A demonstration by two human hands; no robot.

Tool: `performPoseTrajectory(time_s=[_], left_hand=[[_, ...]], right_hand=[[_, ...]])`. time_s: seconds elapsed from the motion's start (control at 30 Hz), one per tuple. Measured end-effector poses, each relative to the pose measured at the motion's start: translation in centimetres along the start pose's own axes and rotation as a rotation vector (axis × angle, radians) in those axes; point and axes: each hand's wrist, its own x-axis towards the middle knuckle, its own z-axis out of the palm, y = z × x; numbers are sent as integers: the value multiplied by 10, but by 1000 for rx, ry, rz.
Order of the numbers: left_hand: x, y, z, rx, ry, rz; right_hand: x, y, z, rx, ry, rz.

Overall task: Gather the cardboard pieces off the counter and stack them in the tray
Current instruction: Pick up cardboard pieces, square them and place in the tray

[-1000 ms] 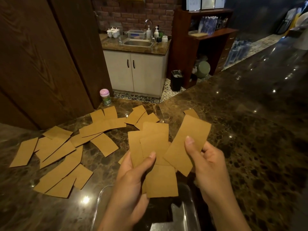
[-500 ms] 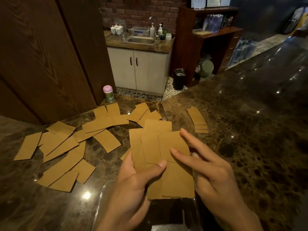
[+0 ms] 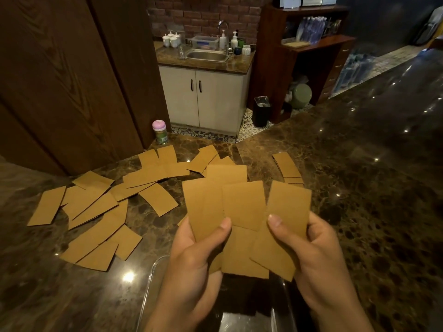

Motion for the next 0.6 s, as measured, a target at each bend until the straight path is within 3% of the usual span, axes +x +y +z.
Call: performPoseTrajectory(time_s=[0.17,0.4,0.6], left_hand=[[2,-4,7,11,21,5],[5,-5,0,35,123,3],[3,-8,1,105,89,9]], right_hand=[[-3,3,4,-60,-91,53],[6,-2,-12,126,50,43],[13,-12,-17,156,-63,99]])
